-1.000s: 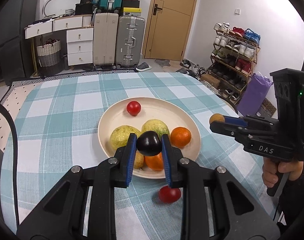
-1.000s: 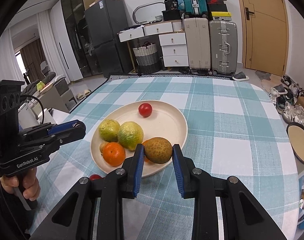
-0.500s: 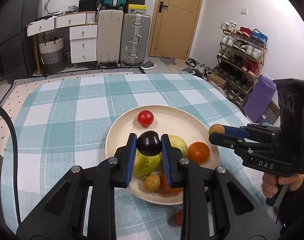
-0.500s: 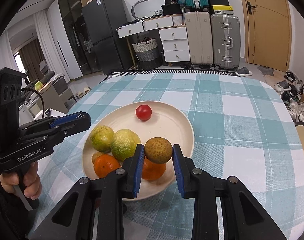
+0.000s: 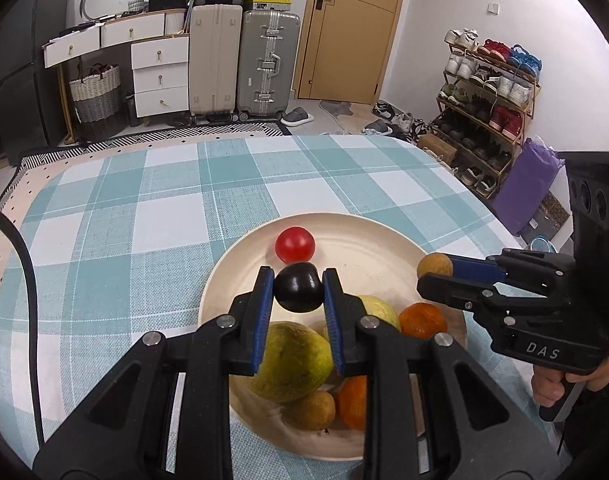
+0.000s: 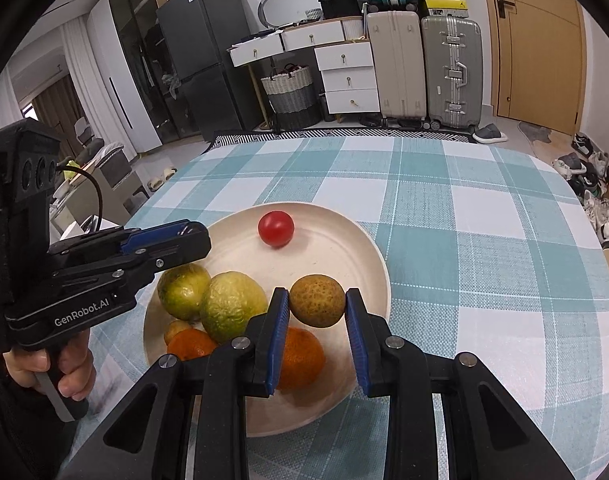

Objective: Organize fruits
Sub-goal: 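Carry the kiwi and plum onto the plate and open both tools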

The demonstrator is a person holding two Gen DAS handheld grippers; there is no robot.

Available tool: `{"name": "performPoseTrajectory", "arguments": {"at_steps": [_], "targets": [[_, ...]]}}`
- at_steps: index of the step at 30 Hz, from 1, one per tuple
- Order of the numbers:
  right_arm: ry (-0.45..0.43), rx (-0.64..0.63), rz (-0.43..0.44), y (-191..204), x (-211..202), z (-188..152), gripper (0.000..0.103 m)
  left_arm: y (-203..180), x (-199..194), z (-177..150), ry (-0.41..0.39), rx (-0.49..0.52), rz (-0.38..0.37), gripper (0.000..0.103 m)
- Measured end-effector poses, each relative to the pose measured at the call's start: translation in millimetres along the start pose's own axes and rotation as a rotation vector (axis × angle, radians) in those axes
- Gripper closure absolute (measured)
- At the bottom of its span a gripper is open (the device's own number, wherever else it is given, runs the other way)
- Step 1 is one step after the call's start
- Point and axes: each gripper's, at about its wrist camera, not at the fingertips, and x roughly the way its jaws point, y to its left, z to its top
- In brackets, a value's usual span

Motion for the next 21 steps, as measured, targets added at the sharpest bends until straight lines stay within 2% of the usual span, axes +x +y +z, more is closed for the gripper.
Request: {"name": "performPoseTrajectory", "arguments": {"at_steps": [16,21], "targets": [[0.036,-0.001,-0.009,-2,15,0,0.074,2,26,-2,0.059,-0.002,0.017,0.081],[0.044,-0.002,-0.012,-2,16,1,0.073,3,25,-2,0.050,-0.005,0.009,0.081]]}}
